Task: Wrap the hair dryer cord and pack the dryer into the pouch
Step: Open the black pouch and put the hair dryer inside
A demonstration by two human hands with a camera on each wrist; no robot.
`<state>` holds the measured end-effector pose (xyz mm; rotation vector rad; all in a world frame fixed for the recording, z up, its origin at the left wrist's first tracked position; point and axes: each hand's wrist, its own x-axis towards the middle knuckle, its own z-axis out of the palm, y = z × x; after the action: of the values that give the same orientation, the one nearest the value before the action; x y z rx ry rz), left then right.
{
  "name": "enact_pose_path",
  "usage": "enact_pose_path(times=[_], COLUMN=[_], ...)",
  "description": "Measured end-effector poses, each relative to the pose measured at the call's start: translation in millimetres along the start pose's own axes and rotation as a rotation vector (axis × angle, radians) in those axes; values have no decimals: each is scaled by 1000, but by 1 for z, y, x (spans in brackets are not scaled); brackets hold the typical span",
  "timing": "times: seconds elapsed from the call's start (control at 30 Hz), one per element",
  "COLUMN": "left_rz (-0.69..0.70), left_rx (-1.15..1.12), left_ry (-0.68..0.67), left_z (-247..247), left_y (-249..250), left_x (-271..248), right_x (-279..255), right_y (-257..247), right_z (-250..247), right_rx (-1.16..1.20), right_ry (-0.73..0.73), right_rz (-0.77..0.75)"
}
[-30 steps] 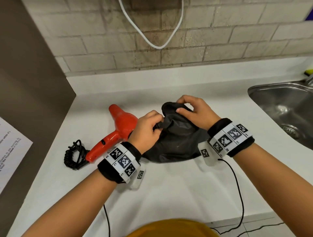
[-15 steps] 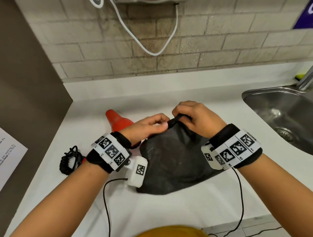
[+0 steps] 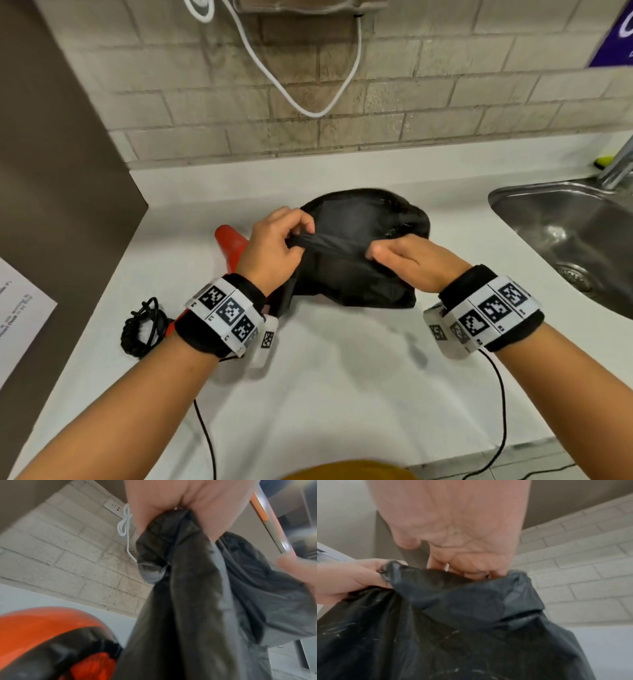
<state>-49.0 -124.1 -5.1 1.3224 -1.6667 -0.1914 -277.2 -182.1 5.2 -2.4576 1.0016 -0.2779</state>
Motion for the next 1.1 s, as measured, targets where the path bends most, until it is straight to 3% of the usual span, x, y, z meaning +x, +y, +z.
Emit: enact_pose_path(times=[0.13,0.23,0.4,0.47,0.57,0.7,0.8,0.87,1.0,1.03,1.1], left_rz=[115,138,-92,-186,-288,-524,-635,-648,-475,-439,-434], left_rx=[66,198,415,373,339,308,295,273,431,520,660], left_ry=[-104,-282,-469,-519,-635,-804,-917,-816,-284,-210,-211], left_z=[0,-2,-8,-11,-12,-12,-7,-5,-12,-15,-16], left_y=[-3,-3,6,5,4,10,15,16,10,11,16], left_x=[-10,-16,-19,-20,-19,-11,-8,-7,-1,0,2], right_x=[8,13,11,11,15,16,19,19,13,10,5], right_y=[14,19,19,26,37,36,31,25,19,18,15], right_z=[10,13,21,20,12,7,5,1,-1,-1,2], right_rx=[-114,-262,-640,-509,-77,331,642,773,749,704,539], right_ry=[147,206,248,187,131,462,569,616,643,609,506], right_rz=[270,440,678,742,621,483,428,397,211,159,95])
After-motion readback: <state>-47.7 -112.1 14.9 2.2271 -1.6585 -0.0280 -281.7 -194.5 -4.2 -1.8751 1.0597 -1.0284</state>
